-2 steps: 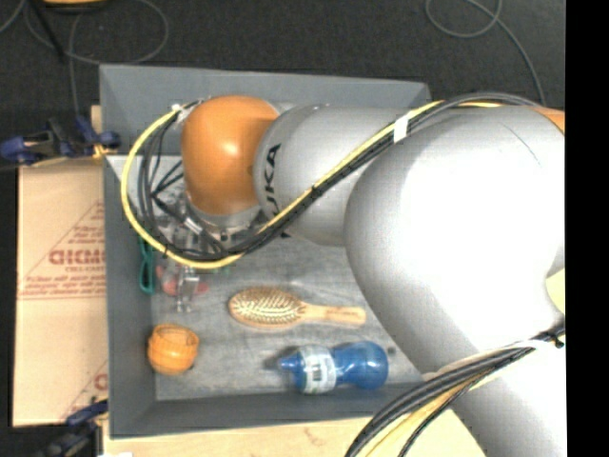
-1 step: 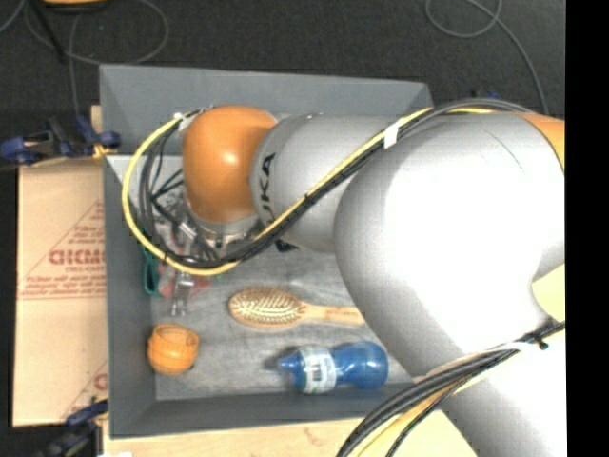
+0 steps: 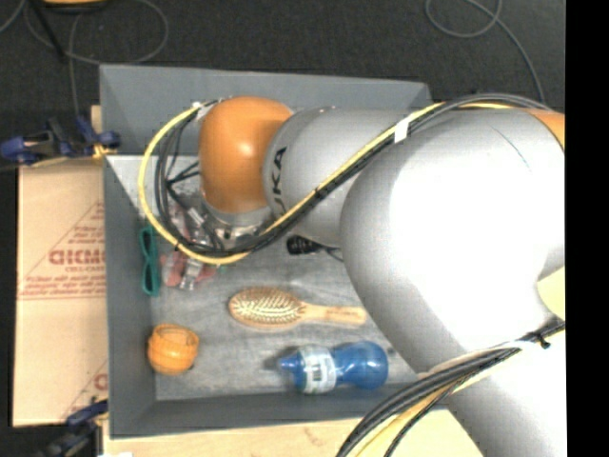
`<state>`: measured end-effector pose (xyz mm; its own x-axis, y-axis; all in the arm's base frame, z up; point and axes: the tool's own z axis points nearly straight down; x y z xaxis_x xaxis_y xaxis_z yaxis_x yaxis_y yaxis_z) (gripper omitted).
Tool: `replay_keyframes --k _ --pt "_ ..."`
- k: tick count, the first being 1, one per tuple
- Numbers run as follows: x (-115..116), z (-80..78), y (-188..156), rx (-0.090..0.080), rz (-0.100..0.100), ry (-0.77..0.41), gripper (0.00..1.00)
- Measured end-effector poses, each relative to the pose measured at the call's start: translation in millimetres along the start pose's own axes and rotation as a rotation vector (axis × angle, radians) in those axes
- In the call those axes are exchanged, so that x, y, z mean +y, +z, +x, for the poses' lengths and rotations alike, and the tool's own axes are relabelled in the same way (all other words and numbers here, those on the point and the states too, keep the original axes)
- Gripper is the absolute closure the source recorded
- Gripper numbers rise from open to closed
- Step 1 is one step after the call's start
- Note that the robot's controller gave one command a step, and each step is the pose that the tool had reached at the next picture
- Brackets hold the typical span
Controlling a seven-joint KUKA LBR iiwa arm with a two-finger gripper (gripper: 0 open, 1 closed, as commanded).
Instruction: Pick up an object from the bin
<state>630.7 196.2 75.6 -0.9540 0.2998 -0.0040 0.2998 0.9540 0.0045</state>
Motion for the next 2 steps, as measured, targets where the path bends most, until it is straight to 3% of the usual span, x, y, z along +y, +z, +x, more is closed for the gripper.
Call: replay_keyframes --k 1,2 --pt "0 0.0 0 0.000 0.000 0.000 1.00" --pt "-12 -1.1 -155 -0.006 0.000 -0.060 1.00"
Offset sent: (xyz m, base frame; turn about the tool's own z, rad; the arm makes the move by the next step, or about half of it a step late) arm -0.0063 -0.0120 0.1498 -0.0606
